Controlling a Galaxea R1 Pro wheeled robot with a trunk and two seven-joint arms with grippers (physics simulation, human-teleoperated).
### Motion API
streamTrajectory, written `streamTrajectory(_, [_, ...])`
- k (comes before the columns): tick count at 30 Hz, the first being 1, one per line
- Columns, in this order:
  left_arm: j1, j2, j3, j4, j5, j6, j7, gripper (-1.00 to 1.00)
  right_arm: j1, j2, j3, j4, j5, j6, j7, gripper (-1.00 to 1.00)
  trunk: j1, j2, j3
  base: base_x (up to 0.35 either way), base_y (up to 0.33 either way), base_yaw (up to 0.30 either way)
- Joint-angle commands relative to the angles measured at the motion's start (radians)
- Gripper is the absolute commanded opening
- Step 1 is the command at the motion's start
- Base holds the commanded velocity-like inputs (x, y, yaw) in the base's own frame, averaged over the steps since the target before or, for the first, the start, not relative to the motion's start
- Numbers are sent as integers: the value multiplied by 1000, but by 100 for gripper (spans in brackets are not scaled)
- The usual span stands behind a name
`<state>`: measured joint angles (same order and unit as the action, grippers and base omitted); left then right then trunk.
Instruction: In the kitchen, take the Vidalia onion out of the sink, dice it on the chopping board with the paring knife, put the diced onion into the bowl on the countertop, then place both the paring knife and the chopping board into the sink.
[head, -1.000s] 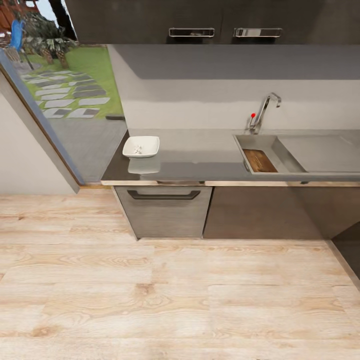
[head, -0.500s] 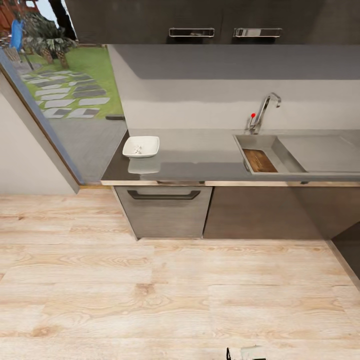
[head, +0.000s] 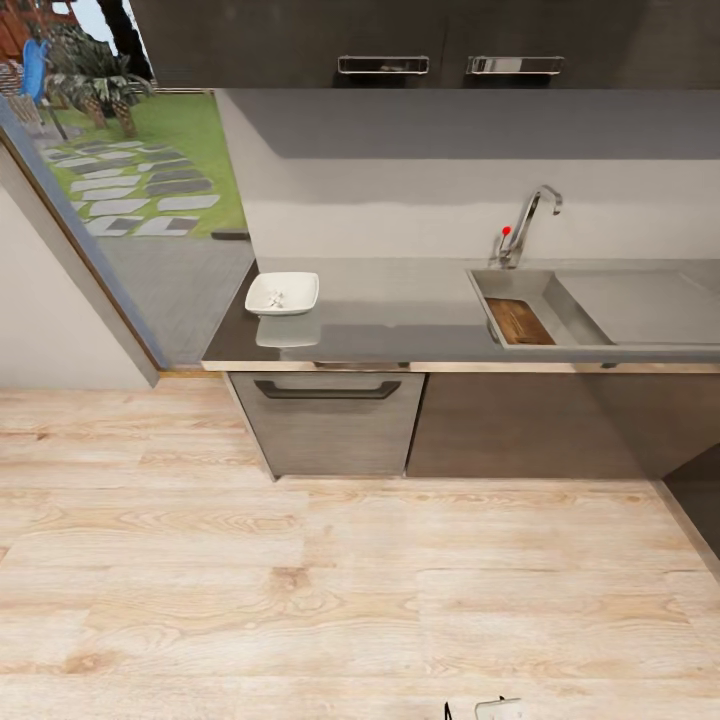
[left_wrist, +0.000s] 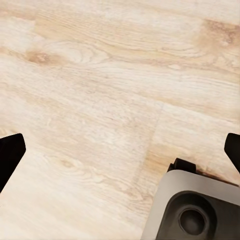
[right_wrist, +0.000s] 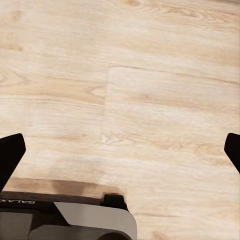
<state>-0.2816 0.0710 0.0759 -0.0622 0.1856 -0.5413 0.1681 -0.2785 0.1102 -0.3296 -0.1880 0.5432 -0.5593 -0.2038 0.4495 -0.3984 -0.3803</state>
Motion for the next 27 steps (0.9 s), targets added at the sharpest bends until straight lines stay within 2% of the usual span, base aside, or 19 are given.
streamTrajectory(1, [-1,0,7,4,-3,-3,-1,100,-1,0,-5,1,11,-2,-6,100,0,-2,-1,0,0,0])
streamTrajectory(18, [-1,-5,7,13,-5,-3,-1,100,-1,2,-6,1,9,-2,-8,100,0,-2,-1,0,0,0])
streamTrajectory(27, [-1,-6,7,22,-5,-3,-1,100,-1,1,-6,1,9,-2,-8,100,0,-2,10,0,0,0])
